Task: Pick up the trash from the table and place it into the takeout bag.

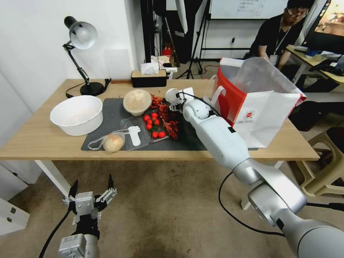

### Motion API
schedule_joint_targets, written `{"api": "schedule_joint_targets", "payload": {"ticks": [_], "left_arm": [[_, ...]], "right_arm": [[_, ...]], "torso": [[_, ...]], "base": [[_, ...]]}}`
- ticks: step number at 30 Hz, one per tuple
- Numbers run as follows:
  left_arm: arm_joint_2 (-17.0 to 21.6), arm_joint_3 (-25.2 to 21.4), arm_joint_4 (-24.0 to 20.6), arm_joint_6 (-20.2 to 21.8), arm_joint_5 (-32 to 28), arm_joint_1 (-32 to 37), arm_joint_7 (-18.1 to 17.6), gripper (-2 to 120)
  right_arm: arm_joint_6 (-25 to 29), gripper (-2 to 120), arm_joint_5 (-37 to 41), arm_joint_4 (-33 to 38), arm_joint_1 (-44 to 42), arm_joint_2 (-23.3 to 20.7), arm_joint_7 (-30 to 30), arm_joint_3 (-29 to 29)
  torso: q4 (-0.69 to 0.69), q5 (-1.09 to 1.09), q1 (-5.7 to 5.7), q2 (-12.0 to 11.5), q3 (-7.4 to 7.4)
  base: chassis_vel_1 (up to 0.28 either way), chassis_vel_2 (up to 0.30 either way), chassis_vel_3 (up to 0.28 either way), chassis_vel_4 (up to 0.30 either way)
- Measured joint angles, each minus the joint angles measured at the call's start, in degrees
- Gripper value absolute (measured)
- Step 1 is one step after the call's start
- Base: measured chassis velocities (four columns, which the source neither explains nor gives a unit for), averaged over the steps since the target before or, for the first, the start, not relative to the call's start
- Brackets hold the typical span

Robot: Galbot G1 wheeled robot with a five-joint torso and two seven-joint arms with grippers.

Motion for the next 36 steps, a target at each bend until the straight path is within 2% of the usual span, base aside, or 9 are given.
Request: {"api": "schedule_joint_targets", "payload": {"ticks": [8,11,12,13,17,19,25,30,36], "left_arm": [[0.0,0.0,0.0,-0.2,0.2,-0.1,0.0,100],[0.1,-0.1,0.0,-0.2,0.2,-0.2,0.0,100],[0.1,-0.1,0.1,-0.2,0.1,-0.4,-0.1,100],[0.1,-0.1,0.1,-0.2,0.1,-0.4,-0.1,100],[0.3,0.0,0.3,-0.2,0.0,-0.8,-0.1,100],[0.3,0.0,0.3,-0.1,-0.1,-1.0,-0.1,100],[0.4,0.0,0.4,-0.1,-0.2,-1.0,-0.1,100],[0.6,-0.1,0.6,0.0,-0.3,-1.4,-0.1,100],[0.6,0.0,0.6,0.2,-0.3,-1.5,-0.1,100]], "right_arm": [[0.3,96,0.0,-0.2,-0.3,-0.4,-2.0,0.3],[1.0,84,0.0,-0.3,-0.4,-0.4,-2.6,0.3],[1.7,76,0.0,-0.3,-0.4,-0.3,-2.7,0.3],[1.7,76,0.0,-0.3,-0.4,-0.3,-2.7,0.3],[2.2,62,0.0,-0.4,-0.4,-0.4,-3.0,0.3],[2.5,52,0.0,-0.5,-0.5,-0.5,-3.1,0.3],[3.1,41,0.2,0.5,-1.0,-1.2,-3.4,0.3],[4.7,31,0.1,4.5,-1.8,-4.4,-4.1,-1.1],[8.1,21,0.1,14.6,-3.6,-10.7,-2.9,-1.8]], "torso": [[0.00,0.00,0.00,0.0,0.00],[0.00,0.00,0.00,0.0,0.00],[0.00,0.00,0.00,0.0,0.00],[0.00,0.00,0.00,0.0,0.00],[0.00,0.00,0.00,0.0,0.00],[0.00,0.00,0.00,0.0,0.00],[0.01,0.00,0.00,0.0,0.00],[0.00,0.01,0.01,0.0,0.00],[0.01,0.01,0.01,0.0,0.00]], "base": [[0.000,0.000,0.000,0.000],[0.000,0.000,0.000,0.000],[0.000,0.000,0.000,0.000],[0.000,0.000,0.000,0.000],[0.000,0.000,0.000,0.000],[0.000,0.000,0.000,0.000],[0.000,0.000,0.000,0.000],[0.000,0.000,0.000,0.000],[0.000,0.000,0.000,0.000]]}}
